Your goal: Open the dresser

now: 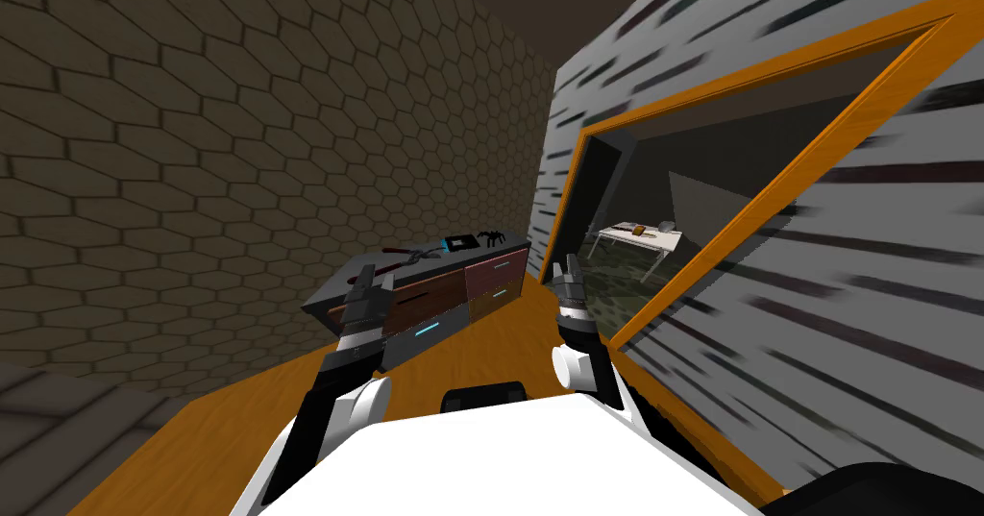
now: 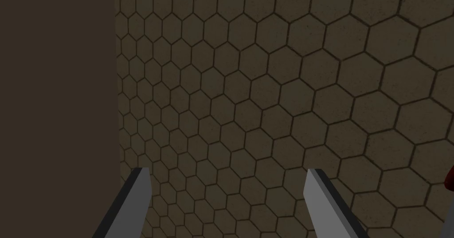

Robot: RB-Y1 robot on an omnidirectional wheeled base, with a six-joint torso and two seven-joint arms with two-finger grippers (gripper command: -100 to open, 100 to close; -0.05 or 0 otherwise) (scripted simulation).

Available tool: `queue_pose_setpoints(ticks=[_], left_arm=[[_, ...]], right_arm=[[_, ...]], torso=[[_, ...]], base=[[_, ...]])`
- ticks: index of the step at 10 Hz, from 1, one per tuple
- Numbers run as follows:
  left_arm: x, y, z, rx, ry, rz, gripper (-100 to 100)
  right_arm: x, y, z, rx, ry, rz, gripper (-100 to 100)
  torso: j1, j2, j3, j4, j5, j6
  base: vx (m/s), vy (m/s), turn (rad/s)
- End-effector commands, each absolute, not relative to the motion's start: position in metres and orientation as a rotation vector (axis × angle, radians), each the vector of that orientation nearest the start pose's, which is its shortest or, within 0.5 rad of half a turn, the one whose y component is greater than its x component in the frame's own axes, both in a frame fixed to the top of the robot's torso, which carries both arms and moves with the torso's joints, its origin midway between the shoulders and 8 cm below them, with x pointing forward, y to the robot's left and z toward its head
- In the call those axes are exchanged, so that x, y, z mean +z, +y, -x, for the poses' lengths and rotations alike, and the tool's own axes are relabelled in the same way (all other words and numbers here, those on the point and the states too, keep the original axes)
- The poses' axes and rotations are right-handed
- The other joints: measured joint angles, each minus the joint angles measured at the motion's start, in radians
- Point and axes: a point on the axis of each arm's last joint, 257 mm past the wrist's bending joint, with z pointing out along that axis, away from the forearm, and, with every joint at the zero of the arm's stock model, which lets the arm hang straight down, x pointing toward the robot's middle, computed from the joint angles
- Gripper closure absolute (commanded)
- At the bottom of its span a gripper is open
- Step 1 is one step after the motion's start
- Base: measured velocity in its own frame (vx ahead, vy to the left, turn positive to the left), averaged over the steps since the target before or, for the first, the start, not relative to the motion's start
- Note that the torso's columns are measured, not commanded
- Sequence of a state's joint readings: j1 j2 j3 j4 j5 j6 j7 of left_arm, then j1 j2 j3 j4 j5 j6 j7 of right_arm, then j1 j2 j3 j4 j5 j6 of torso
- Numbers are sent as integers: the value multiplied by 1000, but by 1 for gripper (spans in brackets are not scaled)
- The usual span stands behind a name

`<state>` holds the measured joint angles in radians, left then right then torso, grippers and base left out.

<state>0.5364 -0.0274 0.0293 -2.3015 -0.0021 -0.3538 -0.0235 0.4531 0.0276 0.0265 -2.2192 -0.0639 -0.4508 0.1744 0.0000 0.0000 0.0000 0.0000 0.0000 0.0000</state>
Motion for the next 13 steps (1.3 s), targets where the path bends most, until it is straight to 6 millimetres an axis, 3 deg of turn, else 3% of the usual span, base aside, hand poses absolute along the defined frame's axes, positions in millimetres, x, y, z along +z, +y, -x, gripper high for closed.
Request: queue_pose_setpoints(ticks=[1,9,10,13], left_arm=[[-7,301,-357,-1197,700,791,0],[-7,301,-357,-1198,699,791,0],[-11,298,-360,-1195,743,765,-100],[-23,296,-367,-1186,806,739,-100]], right_arm=[[3,-278,-368,1211,649,-707,0],[3,-278,-367,1211,648,-707,0],[3,-278,-367,1211,648,-707,0],[3,-278,-368,1211,649,-708,0]], torso=[[0,40,-82,41,0,0],[0,618,-1234,617,0,0],[0,691,-1382,691,0,0],[-2,734,-1477,736,-1,0]], base=[[0,0,0],[0,0,0],[30,-28,15],[68,-69,17]])
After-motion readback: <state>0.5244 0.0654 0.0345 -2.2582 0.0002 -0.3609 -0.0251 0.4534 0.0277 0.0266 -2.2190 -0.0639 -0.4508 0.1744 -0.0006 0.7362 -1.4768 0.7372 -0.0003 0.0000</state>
